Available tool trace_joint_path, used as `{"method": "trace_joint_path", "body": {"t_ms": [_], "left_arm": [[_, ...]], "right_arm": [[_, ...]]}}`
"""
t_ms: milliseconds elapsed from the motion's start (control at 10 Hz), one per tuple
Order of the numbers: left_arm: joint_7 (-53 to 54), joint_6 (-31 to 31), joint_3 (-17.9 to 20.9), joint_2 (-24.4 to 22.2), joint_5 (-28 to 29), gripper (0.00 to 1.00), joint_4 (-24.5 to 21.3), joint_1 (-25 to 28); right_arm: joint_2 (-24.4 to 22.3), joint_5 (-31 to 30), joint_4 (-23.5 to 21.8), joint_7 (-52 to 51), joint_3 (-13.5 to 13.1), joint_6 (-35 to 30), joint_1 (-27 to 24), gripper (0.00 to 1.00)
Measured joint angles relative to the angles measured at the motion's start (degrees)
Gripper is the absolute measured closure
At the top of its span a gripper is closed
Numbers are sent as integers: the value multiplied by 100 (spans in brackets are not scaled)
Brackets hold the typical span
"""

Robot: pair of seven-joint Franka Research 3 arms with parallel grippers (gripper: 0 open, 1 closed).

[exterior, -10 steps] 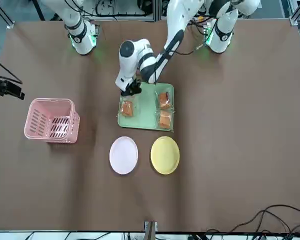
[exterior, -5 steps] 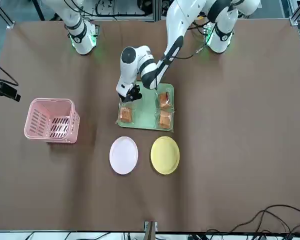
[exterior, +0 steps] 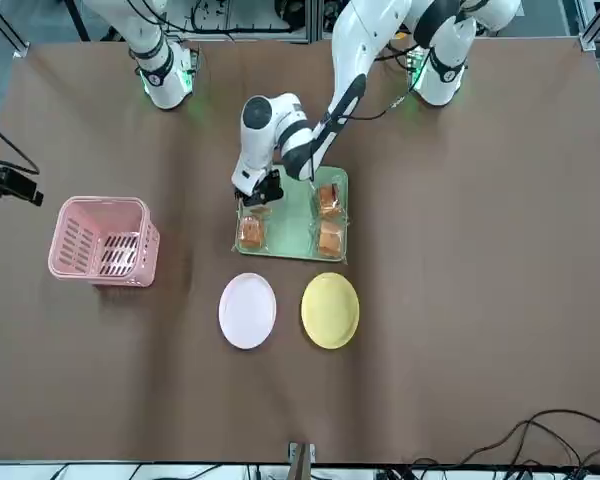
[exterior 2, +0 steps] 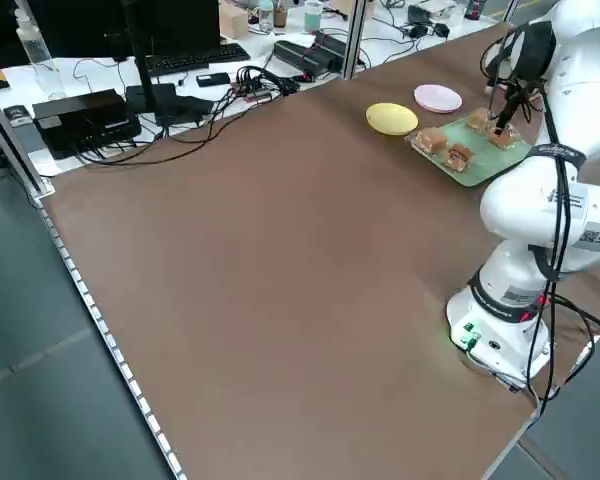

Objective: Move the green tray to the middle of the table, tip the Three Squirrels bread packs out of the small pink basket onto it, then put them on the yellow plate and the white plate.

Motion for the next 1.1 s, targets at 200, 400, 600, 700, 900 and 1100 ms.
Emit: {"method": "trace_joint_path", "body": {"t_ms": [200, 400, 600, 700, 900, 1100], "left_arm": [[3, -52, 11, -146, 0, 0, 69, 43], [223, -505, 36, -516, 1, 0, 88, 211], [551, -1186, 44, -1078, 1, 0, 106, 540], [861, -1591, 52, -1371, 0, 0, 99, 799], [1851, -2589, 67, -1825, 0, 0, 55, 1504], [3187, -3290, 54, -2109, -72, 0, 31, 2466]], "right_arm": [[-1, -50, 0, -3, 100, 10, -87, 3], [-1, -55, -3, -11, 213, 10, -103, 3], [0, -56, -98, -24, 487, 35, -109, 3], [3, -58, -213, -22, 652, 104, -109, 3], [2, -60, -624, -8, 958, 422, -110, 3], [-3, -61, -1156, 280, 1348, 896, -107, 3]]}}
